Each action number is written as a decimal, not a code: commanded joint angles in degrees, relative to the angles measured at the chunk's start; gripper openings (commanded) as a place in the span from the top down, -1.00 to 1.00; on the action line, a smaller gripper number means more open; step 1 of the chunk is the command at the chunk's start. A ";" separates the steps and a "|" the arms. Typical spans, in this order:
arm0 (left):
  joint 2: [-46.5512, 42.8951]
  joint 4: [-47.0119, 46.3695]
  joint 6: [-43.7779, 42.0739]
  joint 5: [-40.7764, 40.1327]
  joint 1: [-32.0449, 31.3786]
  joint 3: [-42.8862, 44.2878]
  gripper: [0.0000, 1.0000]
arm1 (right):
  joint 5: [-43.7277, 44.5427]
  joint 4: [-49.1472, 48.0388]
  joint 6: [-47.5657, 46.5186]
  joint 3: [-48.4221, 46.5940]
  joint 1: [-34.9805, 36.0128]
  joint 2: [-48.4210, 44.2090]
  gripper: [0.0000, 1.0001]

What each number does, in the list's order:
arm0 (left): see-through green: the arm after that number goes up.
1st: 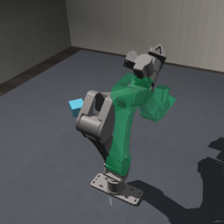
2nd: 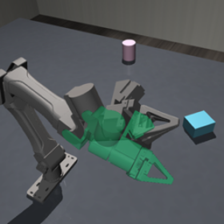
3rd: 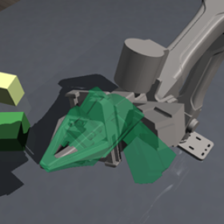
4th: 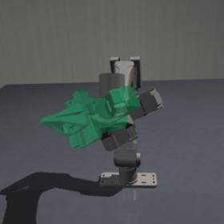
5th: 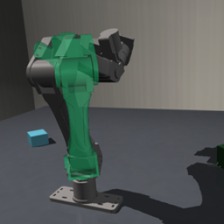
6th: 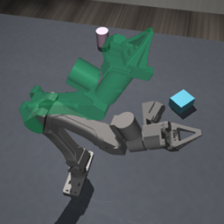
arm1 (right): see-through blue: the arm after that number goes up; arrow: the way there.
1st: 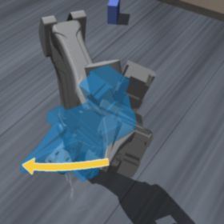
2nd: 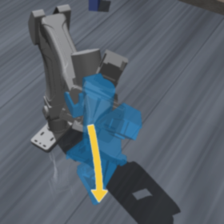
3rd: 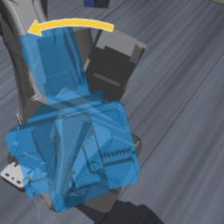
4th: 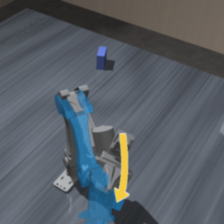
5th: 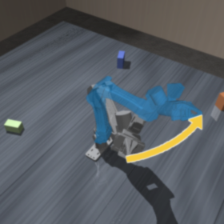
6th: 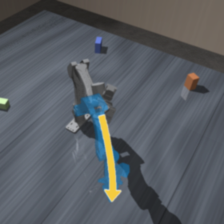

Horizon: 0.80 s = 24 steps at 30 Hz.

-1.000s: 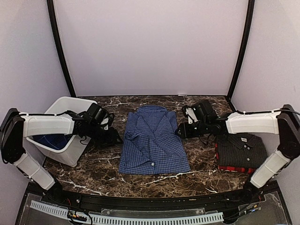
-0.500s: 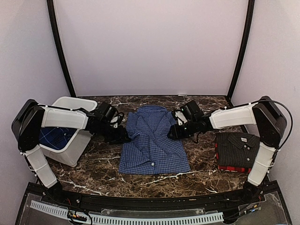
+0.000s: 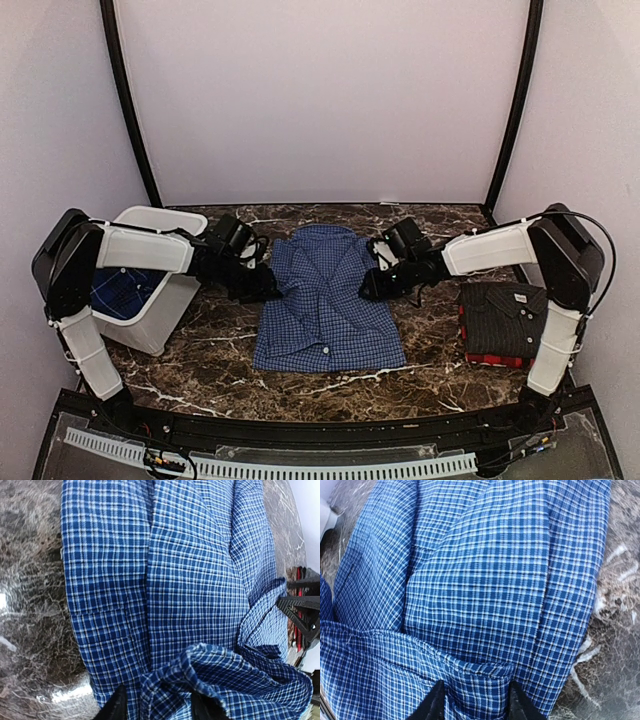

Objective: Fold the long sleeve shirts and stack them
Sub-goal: Smooth out the 2/3-rectangle-folded shirt at the center of the board.

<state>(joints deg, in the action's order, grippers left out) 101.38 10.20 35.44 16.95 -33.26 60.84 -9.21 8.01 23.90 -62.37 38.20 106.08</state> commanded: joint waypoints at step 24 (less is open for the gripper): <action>-4.08 3.42 2.06 -4.01 0.30 -0.06 1.00 | 11.53 -6.33 5.81 9.50 -0.31 -13.08 1.00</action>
<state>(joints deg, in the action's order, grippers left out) 99.61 10.83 36.67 15.46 -33.26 60.90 -2.20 5.17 27.75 -54.81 38.20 94.45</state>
